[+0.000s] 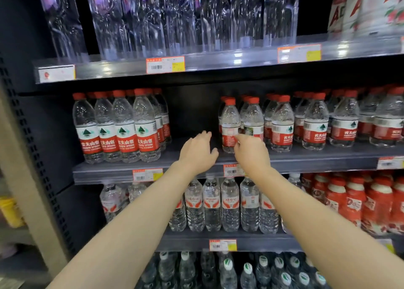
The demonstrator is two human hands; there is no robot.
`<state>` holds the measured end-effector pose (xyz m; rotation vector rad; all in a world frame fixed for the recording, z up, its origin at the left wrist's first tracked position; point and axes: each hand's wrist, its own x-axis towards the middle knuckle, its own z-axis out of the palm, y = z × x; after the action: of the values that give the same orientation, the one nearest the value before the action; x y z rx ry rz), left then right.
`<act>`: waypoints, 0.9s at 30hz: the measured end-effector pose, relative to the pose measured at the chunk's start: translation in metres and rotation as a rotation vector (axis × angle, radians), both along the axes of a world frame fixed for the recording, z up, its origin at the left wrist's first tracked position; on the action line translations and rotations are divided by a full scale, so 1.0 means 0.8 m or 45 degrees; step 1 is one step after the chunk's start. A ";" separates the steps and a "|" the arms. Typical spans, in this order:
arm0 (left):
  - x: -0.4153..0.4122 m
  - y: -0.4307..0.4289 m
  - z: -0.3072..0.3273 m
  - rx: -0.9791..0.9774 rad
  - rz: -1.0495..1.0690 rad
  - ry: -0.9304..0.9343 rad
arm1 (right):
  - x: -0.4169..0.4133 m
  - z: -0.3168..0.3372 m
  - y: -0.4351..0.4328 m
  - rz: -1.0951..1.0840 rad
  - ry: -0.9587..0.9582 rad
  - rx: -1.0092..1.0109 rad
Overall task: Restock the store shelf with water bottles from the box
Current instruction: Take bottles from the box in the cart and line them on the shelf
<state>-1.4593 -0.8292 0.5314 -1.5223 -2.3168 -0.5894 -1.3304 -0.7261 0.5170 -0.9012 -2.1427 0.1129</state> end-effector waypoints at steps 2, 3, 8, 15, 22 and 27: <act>-0.002 -0.005 0.003 -0.010 0.044 0.078 | 0.005 0.002 0.001 0.002 -0.090 0.090; -0.005 -0.006 0.003 -0.014 0.056 0.110 | 0.007 0.004 0.003 0.000 -0.103 0.111; 0.002 -0.014 0.008 -0.168 -0.026 0.151 | 0.016 0.007 -0.001 0.079 -0.158 0.080; 0.041 -0.039 0.082 -0.508 -0.090 0.132 | 0.054 0.089 -0.048 0.051 -0.445 -0.094; 0.119 -0.090 0.223 -0.526 -0.224 -0.041 | 0.135 0.239 -0.112 0.053 -0.730 -0.289; 0.202 -0.102 0.321 -0.564 -0.359 0.057 | 0.236 0.338 -0.139 -0.110 -0.849 -0.473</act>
<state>-1.2981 -0.9112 0.7878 -2.0557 -2.3183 -0.0965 -1.1419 -0.8375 0.7873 -1.3923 -2.7434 0.1914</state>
